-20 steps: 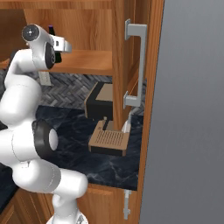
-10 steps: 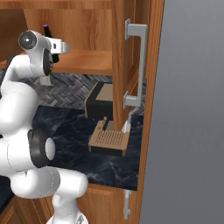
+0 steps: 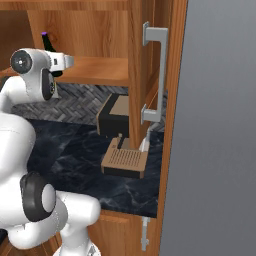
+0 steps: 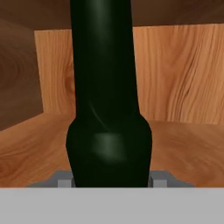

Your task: Get the candle and the beer from the cabinet and move them to the dining counter.

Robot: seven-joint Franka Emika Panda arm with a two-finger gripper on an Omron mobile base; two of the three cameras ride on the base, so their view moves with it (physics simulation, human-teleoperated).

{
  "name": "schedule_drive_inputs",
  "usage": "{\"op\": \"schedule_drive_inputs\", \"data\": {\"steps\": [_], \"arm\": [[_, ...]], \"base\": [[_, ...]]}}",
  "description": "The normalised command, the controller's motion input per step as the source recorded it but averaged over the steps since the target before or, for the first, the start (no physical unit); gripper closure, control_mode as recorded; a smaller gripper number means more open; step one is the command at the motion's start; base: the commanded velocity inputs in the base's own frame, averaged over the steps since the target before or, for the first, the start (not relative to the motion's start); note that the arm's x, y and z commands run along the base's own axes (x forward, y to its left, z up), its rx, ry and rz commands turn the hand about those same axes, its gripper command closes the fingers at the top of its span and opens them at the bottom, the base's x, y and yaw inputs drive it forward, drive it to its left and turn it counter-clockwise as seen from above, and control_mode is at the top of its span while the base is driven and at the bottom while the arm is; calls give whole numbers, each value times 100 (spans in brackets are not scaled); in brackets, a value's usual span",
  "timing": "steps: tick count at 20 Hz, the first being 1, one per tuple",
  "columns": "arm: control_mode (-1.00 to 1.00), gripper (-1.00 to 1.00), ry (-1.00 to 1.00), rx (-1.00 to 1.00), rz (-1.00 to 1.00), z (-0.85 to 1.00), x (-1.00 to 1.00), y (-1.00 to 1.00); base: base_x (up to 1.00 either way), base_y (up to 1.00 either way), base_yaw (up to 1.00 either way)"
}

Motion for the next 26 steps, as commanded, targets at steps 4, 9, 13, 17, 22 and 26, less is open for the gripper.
{"op": "schedule_drive_inputs", "data": {"steps": [4, 9, 13, 17, 22, 26], "arm": [[-100, 100, 0, 0, -3, 16, -53, -4], [-100, 100, 0, 0, -2, 16, -55, -1], [-100, 100, 0, 1, 0, 15, -55, -4], [-100, 100, 0, 7, 0, 13, -53, -15], [-100, 100, 0, 7, 0, 8, -57, -29], [-100, 100, 1, 5, 0, 0, -54, -34]], "base": [[0, 0, 0], [0, 0, 0], [0, 0, 0], [0, 0, 0], [0, 0, 0], [0, 0, 0]]}}
